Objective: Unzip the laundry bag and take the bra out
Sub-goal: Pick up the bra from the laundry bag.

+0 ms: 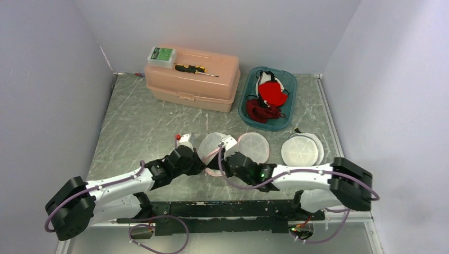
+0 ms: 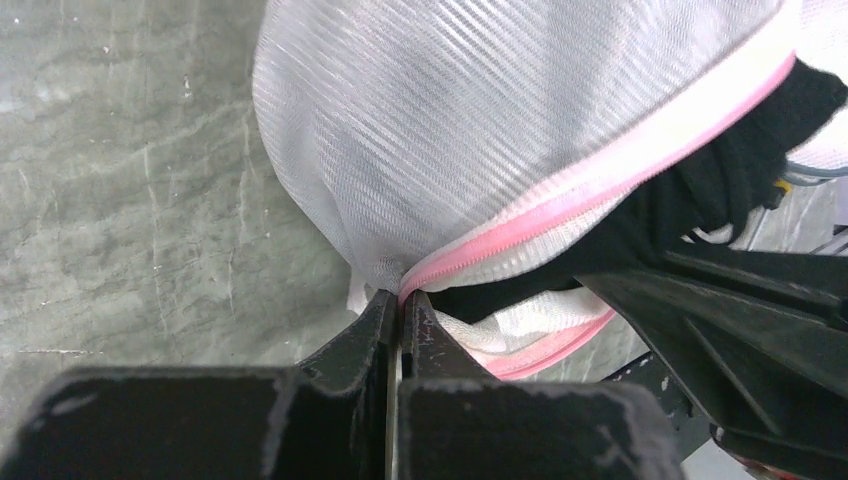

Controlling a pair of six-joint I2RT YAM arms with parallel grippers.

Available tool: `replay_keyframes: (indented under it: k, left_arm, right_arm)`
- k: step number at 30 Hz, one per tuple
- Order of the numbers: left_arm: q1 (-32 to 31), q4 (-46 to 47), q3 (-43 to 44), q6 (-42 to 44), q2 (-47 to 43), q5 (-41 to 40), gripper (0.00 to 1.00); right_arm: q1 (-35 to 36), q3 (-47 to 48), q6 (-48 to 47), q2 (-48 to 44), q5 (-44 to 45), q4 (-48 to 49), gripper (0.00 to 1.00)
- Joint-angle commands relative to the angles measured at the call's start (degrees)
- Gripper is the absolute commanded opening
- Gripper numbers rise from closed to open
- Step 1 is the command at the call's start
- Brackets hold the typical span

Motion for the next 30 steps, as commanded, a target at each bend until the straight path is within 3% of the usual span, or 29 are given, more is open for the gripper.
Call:
replay_keyframes:
  k: [1, 11, 18, 26, 30]
  left_arm:
    - [-0.03, -5.17, 2.46, 1.69, -0.92, -3.59, 0.03]
    - [0.18, -5.88, 8.39, 5.7, 4.69, -4.15, 0.03]
    - [1.28, -7.25, 10.29, 7.56, 9.87, -5.96, 0.03]
    - [3.85, -2.46, 8.79, 8.61, 14.51, -2.77, 0.03]
    - [3.85, 1.58, 7.13, 9.63, 16.24, 0.25, 0.03]
  right_arm:
    - [-1.32, -2.62, 5.98, -9.94, -3.06, -2.37, 0.0]
    - [-5.33, -8.64, 19.92, -21.29, -7.88, -1.22, 0.0]
    - [-10.82, -13.36, 24.66, -32.69, -7.54, -2.77, 0.0]
    - [-13.87, -15.92, 28.12, -41.54, -5.59, -7.32, 0.0]
    - [-15.11, -18.3, 31.19, -44.75, -4.43, -5.13, 0.0]
